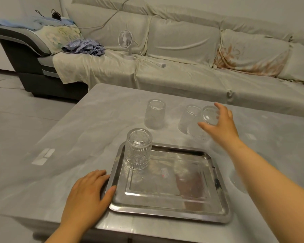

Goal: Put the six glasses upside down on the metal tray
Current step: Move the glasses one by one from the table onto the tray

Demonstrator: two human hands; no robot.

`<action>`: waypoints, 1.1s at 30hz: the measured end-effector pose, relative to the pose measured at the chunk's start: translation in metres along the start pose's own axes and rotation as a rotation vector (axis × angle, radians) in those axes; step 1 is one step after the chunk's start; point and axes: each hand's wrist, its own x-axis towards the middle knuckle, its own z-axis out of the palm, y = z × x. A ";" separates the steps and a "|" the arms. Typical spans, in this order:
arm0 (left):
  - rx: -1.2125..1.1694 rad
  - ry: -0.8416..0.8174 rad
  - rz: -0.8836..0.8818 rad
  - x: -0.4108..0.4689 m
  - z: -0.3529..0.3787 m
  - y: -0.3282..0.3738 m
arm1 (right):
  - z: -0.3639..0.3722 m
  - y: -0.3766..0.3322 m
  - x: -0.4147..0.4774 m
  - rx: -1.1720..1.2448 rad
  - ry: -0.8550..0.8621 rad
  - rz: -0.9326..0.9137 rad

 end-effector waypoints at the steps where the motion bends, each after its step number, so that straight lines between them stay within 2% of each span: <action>1: 0.002 0.000 0.003 0.000 0.000 0.000 | -0.002 -0.006 -0.005 0.024 -0.038 -0.016; 7: -0.002 0.000 0.011 -0.002 -0.003 0.002 | 0.017 -0.024 -0.046 0.079 -0.336 -0.074; 14: -0.003 -0.011 0.002 -0.001 -0.003 0.002 | 0.046 -0.026 -0.061 0.025 -0.422 -0.063; 22: 0.000 -0.011 -0.007 0.000 -0.003 0.002 | 0.051 -0.019 -0.062 0.036 -0.428 -0.061; 25: 0.004 -0.016 -0.011 -0.001 -0.004 0.003 | 0.039 -0.015 -0.058 0.057 -0.398 -0.033; 28: 0.005 -0.009 -0.012 -0.002 -0.006 0.006 | 0.020 -0.006 -0.054 0.030 -0.278 0.022; 31: 0.002 -0.018 -0.019 -0.003 -0.008 0.008 | -0.002 0.008 -0.052 -0.055 -0.141 0.096; 33: 0.000 -0.024 -0.023 -0.004 -0.008 0.009 | -0.017 0.019 -0.053 -0.216 -0.030 0.109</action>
